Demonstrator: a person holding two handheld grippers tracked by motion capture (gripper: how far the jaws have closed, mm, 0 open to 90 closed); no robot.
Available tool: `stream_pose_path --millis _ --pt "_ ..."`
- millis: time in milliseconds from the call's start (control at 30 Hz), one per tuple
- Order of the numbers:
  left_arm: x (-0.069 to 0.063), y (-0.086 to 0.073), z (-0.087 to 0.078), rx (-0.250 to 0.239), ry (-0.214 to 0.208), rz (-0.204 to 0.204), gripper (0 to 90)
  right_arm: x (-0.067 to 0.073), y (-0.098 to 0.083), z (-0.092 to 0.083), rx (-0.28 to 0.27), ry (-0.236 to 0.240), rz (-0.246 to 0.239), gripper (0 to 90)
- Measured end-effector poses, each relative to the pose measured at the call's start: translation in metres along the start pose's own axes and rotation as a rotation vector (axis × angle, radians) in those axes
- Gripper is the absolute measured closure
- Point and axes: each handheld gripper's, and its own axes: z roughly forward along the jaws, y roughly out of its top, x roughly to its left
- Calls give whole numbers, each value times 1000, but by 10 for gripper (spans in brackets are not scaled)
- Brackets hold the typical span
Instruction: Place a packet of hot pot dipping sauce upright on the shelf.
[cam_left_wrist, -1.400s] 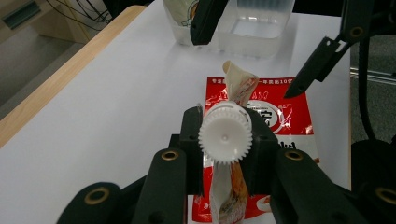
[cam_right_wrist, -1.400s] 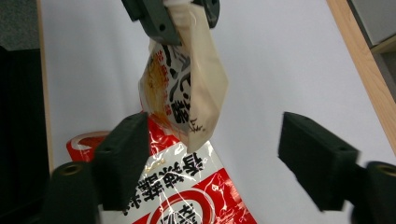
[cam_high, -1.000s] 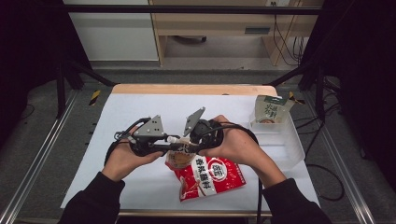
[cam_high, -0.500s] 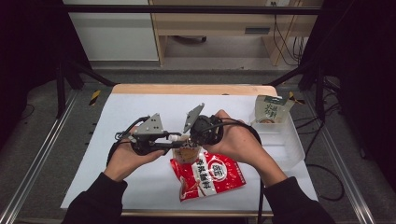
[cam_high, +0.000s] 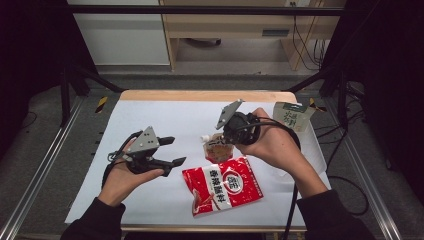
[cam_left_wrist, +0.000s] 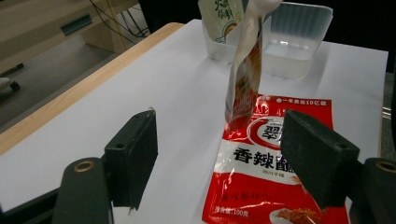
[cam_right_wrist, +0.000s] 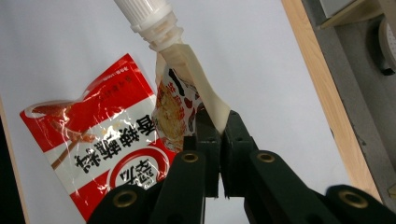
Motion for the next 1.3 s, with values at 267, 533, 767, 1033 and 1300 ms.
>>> stream_pose_path --millis 267,533,767,1033,1300 --pt "12 -10 -3 -4 30 -46 273 -12 -12 -10 -5 -27 29 882" --pt "14 -18 -6 18 78 -36 222 -26 -19 -24 -10 -54 46 882" --pt "18 -36 -9 47 124 -58 145 -37 -36 -44 -19 -90 76 882" --pt "22 -71 -27 52 194 -108 116 -45 -66 -66 -33 -134 132 881" --pt "35 -98 -41 28 244 -176 98 -54 -89 -84 -28 -168 161 881"
